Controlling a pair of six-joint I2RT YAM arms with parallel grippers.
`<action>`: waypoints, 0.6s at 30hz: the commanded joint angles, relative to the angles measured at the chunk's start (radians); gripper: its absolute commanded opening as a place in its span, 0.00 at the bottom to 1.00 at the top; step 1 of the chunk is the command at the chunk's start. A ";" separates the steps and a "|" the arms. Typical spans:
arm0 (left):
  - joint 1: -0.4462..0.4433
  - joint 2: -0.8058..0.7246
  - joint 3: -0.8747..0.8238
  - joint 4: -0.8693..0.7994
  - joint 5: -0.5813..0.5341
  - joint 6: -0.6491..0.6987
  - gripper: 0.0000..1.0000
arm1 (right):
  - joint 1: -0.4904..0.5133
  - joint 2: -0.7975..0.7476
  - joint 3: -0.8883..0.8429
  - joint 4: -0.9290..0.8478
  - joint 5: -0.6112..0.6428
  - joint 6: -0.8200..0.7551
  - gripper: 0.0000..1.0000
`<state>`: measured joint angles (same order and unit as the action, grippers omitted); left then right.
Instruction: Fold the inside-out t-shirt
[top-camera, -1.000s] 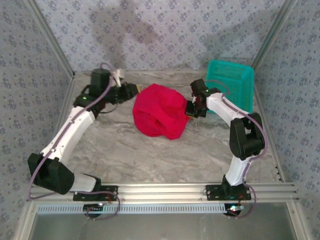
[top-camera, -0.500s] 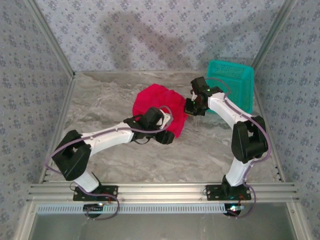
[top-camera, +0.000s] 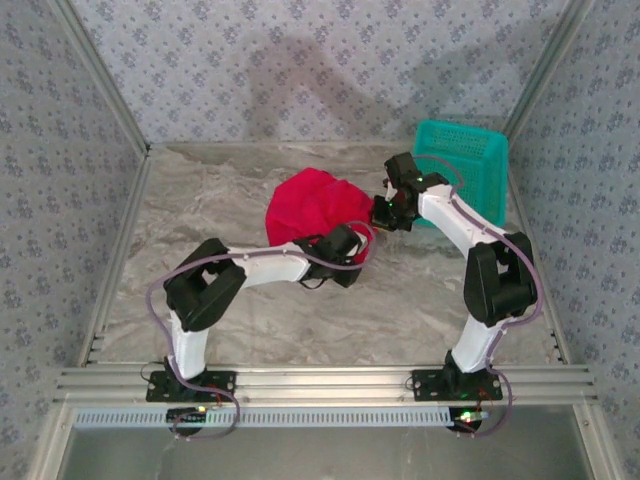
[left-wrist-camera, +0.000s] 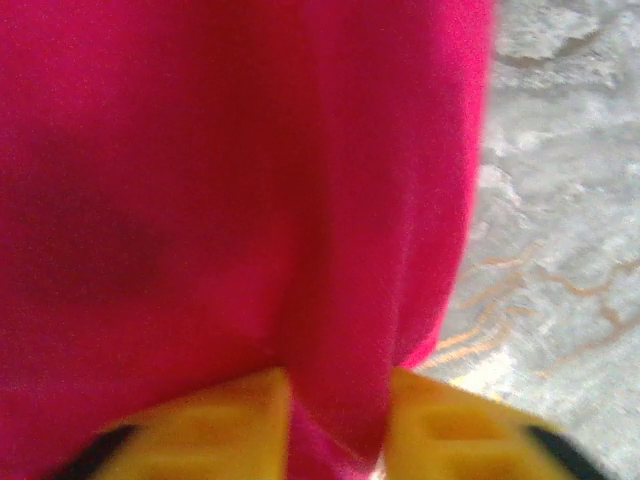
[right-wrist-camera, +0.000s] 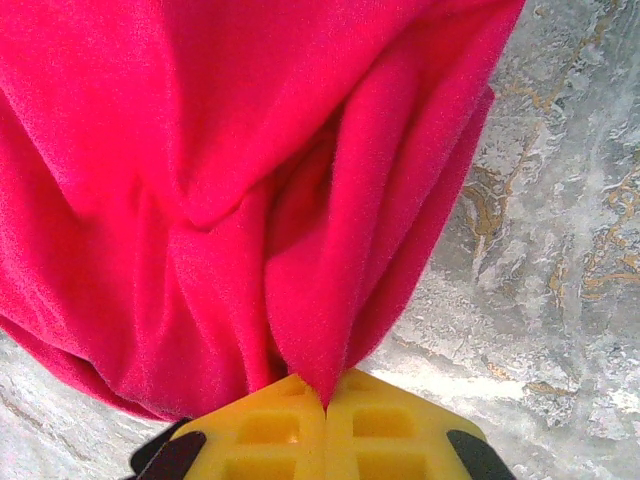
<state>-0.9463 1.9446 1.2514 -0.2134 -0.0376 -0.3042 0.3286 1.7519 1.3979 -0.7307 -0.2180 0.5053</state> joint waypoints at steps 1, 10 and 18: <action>0.014 -0.061 0.082 -0.127 -0.041 -0.018 0.00 | -0.010 -0.043 0.010 -0.047 -0.014 -0.016 0.00; 0.181 -0.412 0.406 -0.564 0.109 0.001 0.00 | -0.021 -0.082 -0.077 -0.126 0.120 -0.146 0.00; 0.443 -0.531 0.484 -0.593 0.278 -0.065 0.00 | -0.013 -0.291 -0.109 -0.233 0.138 -0.180 0.00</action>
<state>-0.5388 1.3998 1.7260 -0.7689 0.1604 -0.3313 0.3279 1.5360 1.3041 -0.8406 -0.1390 0.3588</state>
